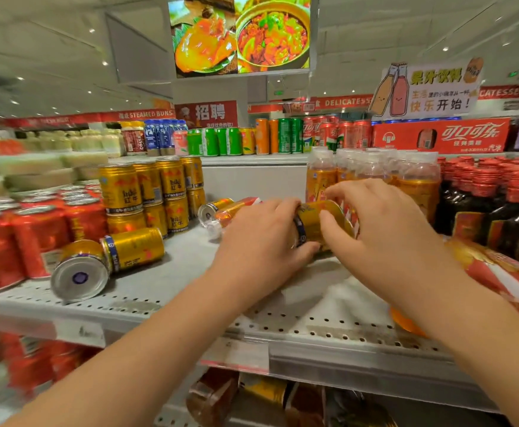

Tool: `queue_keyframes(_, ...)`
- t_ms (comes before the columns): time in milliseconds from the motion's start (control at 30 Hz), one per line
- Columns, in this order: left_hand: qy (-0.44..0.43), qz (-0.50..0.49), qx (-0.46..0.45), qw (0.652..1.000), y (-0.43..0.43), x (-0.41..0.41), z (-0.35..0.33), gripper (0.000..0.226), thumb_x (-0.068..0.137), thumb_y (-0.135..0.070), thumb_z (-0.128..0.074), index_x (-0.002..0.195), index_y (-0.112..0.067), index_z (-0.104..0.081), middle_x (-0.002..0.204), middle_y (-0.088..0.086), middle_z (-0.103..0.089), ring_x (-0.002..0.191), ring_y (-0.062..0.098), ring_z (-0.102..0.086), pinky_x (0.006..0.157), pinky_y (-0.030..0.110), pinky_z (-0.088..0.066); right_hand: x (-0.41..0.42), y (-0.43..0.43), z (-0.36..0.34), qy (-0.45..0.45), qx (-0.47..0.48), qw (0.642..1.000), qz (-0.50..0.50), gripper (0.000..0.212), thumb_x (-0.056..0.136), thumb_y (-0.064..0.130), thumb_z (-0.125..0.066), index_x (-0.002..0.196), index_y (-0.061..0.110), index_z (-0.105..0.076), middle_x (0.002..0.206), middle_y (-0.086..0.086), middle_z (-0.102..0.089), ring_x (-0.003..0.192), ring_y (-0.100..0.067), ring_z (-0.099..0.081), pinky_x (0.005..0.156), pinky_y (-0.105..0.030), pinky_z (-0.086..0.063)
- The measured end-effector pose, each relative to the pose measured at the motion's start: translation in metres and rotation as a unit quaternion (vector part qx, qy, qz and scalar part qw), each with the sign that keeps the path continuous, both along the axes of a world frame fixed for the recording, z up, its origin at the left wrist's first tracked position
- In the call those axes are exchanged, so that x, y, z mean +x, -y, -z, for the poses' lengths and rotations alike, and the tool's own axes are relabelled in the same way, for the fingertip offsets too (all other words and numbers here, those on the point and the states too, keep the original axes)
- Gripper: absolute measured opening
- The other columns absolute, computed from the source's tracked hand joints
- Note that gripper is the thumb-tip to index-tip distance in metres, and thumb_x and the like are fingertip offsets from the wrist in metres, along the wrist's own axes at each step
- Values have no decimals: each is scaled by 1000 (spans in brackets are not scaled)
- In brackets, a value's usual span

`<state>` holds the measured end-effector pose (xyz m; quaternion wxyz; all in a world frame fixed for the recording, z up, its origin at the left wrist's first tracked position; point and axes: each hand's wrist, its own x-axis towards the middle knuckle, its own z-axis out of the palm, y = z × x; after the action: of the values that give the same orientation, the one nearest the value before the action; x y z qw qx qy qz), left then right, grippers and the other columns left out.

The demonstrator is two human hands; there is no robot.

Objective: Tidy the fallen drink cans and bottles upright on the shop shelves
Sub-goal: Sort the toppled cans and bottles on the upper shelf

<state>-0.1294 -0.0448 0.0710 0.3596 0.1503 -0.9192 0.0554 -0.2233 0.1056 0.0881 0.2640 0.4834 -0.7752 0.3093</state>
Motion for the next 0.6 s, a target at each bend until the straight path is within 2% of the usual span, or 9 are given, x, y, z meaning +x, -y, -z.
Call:
queue_keyframes(100,-29,-13,51,998,38,35,-16,68,85,-65,-65,140,-26,-51,127,-5,-64,113,18,-60,94,41,-53,16,28,-2,3,-3,1000,-7,42,92,44,-48,127,24,-60,117,-1,-59,113,-21,-52,103,-45,-39)
queue_keyframes(200,-21,-57,83,995,85,67,-25,71,86,-63,-67,143,-26,-49,131,-3,-62,115,19,-60,92,37,-53,25,60,2,28,-4,1000,-3,37,95,40,-52,128,25,-59,122,-2,-58,117,-22,-51,104,-42,-38)
queue_keyframes(400,46,-108,75,990,159,87,-18,55,87,-55,-70,127,-21,-58,115,1,-65,99,21,-63,81,39,-57,51,127,9,68,43,996,-23,39,97,46,-51,132,29,-55,127,0,-58,121,-20,-50,104,-40,-41)
queue_keyframes(600,101,-105,60,987,193,66,-16,43,86,-56,-70,109,-22,-58,96,-2,-59,81,16,-59,64,32,-52,70,162,14,54,78,995,-13,39,97,49,-51,131,30,-54,120,2,-60,104,-18,-56,92,-39,-47)
